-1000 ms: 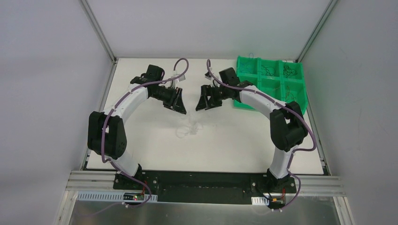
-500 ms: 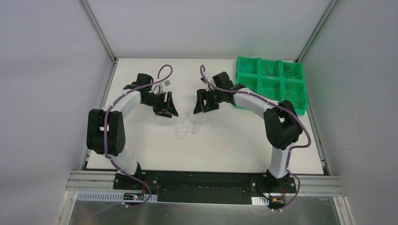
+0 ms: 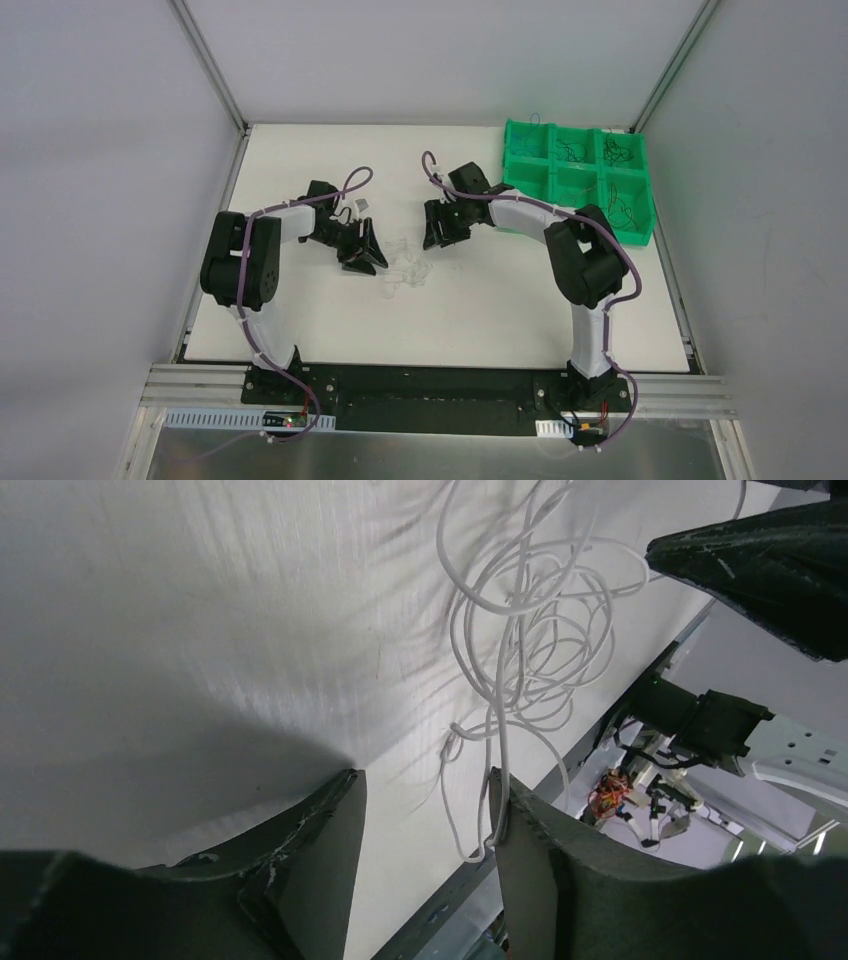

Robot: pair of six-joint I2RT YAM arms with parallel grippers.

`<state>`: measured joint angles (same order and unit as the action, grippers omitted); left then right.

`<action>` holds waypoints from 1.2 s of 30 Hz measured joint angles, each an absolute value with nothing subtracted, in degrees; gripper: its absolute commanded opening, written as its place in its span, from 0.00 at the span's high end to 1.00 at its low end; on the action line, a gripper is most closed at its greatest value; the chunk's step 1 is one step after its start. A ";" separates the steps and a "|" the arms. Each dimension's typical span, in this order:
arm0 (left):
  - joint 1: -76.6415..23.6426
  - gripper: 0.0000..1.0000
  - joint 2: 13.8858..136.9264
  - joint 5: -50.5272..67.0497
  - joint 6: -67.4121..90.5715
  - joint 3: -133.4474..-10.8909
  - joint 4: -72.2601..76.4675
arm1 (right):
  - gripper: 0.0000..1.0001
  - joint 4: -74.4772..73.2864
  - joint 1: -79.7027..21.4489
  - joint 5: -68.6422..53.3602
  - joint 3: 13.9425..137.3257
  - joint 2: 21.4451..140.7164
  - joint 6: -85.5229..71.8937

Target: Untangle the cables

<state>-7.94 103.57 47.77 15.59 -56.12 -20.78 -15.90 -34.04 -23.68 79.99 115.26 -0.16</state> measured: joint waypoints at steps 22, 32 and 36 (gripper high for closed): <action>-8.29 1.00 107.98 49.45 20.38 -58.08 -12.67 | 0.36 -21.67 -28.25 -28.49 84.53 104.25 0.60; -8.29 1.00 108.42 49.45 21.47 -59.48 -12.47 | 0.33 -22.87 -26.59 -27.77 86.26 113.40 -2.59; -8.29 1.00 108.42 49.43 21.74 -59.55 -12.38 | 0.58 -23.03 -27.59 -30.52 86.26 117.47 -4.14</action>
<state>-8.29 108.42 49.43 21.74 -59.55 -12.38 -23.03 -27.59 -30.52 86.26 117.47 -4.14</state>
